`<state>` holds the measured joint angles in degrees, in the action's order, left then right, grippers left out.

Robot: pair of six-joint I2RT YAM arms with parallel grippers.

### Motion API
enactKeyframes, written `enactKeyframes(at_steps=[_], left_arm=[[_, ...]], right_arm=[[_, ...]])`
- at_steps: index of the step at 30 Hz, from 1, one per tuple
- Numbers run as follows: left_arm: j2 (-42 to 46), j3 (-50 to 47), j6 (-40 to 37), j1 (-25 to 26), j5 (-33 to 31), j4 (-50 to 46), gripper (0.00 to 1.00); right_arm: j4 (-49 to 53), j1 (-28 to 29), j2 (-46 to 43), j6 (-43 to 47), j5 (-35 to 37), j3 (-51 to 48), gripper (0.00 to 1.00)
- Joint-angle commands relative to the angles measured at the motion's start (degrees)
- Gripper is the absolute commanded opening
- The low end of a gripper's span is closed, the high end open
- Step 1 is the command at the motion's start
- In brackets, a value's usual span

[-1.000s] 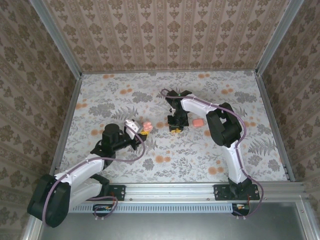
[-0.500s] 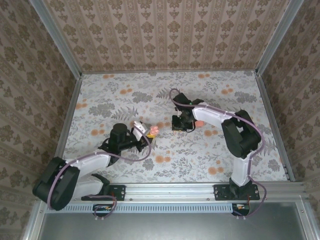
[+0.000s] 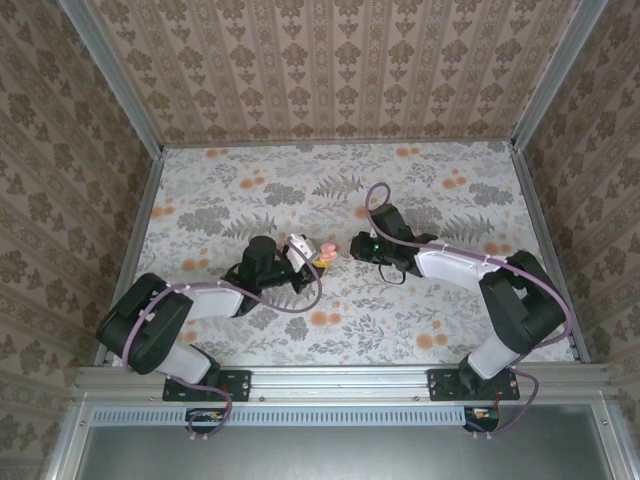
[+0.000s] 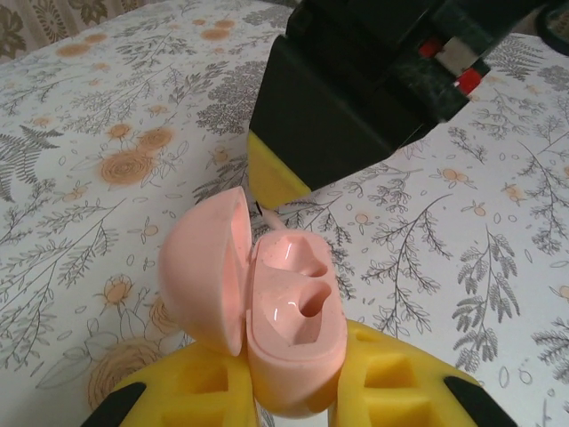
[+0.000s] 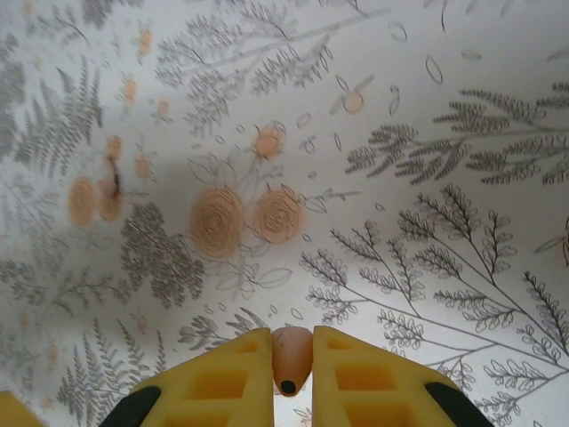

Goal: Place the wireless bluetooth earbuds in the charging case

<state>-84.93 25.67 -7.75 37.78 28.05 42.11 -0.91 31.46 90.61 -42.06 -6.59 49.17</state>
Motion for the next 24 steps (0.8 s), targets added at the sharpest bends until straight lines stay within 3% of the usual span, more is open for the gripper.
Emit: enactKeyframes(at_steps=[1,13,24], left_arm=[[-1.9,2.2,0.6,0.5,-0.8,4.5,0.11],[-5.4,4.5,3.1,0.4,-0.8,6.0,0.11],[-6.2,5.0,6.5,0.3,0.9,8.4,0.11]], right_arm=[[-8.5,0.3,-3.9,-1.3,3.3,-2.6,0.14],[-16.1,3.1,-12.4,-1.0,7.6,-8.6,0.14],[-20.3,6.5,-12.3,2.2,8.6,-8.6,0.14]])
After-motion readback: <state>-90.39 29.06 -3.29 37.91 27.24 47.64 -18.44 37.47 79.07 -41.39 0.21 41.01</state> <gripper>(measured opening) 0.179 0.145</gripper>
